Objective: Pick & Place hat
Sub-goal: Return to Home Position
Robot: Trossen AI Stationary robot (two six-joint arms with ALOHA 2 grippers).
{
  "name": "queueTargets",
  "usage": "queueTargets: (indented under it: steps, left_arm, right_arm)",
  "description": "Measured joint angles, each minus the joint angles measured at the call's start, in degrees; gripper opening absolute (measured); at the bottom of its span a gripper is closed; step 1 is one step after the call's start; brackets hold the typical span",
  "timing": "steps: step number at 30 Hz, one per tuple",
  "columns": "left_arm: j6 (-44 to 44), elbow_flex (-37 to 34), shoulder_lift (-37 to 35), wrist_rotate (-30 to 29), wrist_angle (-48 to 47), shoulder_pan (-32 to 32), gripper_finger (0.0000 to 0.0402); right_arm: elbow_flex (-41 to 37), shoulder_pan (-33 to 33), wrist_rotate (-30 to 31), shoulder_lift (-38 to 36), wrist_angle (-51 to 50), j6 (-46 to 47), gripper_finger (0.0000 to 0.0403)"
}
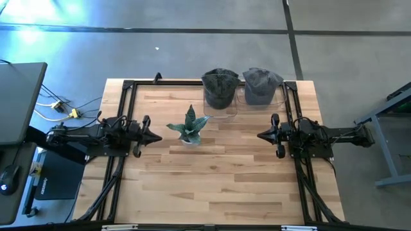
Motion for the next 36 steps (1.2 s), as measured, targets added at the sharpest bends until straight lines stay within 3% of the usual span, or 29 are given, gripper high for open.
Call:
queueTargets:
  steps: [5,21,29,36]
  left_arm:
    - [4.0,0.0,0.2,0.7,0.2,0.0,0.0]
    - [4.1,-0.2,0.2,0.2,0.2,0.0,0.0001]
    - [4.1,-0.2,0.0,-10.8,0.1,0.0,0.0001]
    - [4.1,-0.2,0.0,-10.0,0.0,0.0,0.0001]
  right_arm:
    - [0.0,0.0,0.0,0.0,0.0,0.0,0.0005]
    - [0.0,0.0,0.0,0.0,0.0,0.0,0.0008]
    - [0.0,0.0,0.0,0.0,0.0,0.0,0.0006]
    - [0.0,0.0,0.0,0.0,0.0,0.0,0.0008]
